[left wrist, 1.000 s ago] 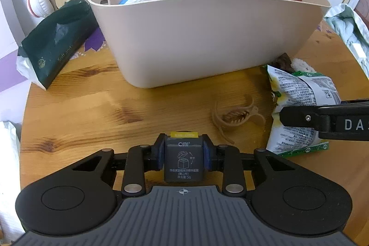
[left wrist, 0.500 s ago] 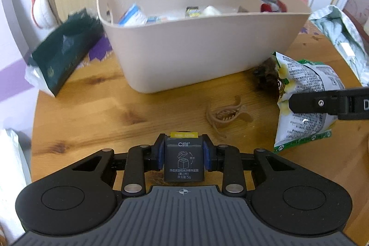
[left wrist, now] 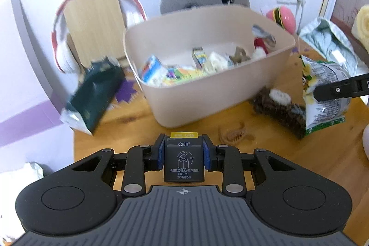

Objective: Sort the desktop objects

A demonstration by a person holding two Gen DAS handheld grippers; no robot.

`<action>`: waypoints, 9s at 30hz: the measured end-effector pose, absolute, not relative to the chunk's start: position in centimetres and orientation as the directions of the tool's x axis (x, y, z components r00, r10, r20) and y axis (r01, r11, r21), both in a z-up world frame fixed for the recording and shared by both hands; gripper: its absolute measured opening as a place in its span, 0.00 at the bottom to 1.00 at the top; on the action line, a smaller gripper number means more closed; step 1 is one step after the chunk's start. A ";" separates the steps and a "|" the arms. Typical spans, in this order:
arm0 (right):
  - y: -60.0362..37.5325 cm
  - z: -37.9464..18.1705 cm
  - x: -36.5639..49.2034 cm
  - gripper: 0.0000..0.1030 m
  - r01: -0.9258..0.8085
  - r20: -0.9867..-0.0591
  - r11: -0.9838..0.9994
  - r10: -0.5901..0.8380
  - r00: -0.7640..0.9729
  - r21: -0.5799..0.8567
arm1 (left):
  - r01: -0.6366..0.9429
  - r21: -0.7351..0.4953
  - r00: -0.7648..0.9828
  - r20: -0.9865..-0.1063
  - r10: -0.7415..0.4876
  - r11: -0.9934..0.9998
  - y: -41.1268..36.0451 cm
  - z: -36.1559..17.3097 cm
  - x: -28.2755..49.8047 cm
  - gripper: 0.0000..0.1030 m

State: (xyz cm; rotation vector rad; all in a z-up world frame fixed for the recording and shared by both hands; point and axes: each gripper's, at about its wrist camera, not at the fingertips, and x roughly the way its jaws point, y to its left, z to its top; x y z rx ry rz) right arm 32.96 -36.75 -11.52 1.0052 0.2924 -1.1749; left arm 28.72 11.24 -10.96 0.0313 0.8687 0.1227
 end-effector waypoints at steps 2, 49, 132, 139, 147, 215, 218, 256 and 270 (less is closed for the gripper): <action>-36.6 -10.9 32.4 0.51 0.857 -0.652 0.027 -0.637 0.411 0.514 | -0.101 0.084 0.653 -0.746 0.129 0.991 11.5 -10.2 28.7 0.31; -50.0 -6.9 33.7 0.52 0.885 -0.574 0.120 -0.720 0.390 0.451 | -0.262 0.133 0.608 -0.746 0.270 0.956 12.6 -10.4 45.2 0.31; -42.1 -18.4 33.6 0.92 0.917 -0.843 0.313 -0.398 0.362 0.246 | 0.370 0.196 0.509 -0.860 -0.022 0.908 4.1 -21.5 37.9 0.88; -42.8 -19.0 33.7 0.76 0.917 -0.839 0.295 -0.396 0.374 0.269 | 0.395 0.141 0.473 -0.878 -0.070 0.908 4.3 -21.7 38.7 0.61; -42.6 -19.2 34.4 0.29 0.906 -0.837 0.308 -0.376 0.397 0.290 | 0.410 0.136 0.455 -0.888 -0.073 0.902 4.3 -21.6 38.4 0.58; -47.9 -3.4 34.1 0.28 0.919 -0.623 0.344 -0.681 0.386 0.193 | 0.074 0.087 0.720 -0.693 0.007 0.993 14.3 -6.3 42.5 0.59; -49.2 -4.1 34.9 0.28 0.922 -0.637 0.335 -0.672 0.379 0.195 | 0.044 0.079 0.711 -0.703 0.025 0.996 14.2 -6.6 43.5 0.59; -50.4 -3.6 35.7 1.00 0.939 -0.608 0.236 -0.717 0.341 0.249 | -0.135 0.072 0.736 -0.660 0.149 0.988 14.0 -5.1 42.0 0.97; -44.4 0.4 33.3 1.00 0.947 -0.567 0.166 -0.768 0.298 0.274 | -0.158 0.137 0.791 -0.575 0.208 0.978 10.9 0.9 35.0 0.97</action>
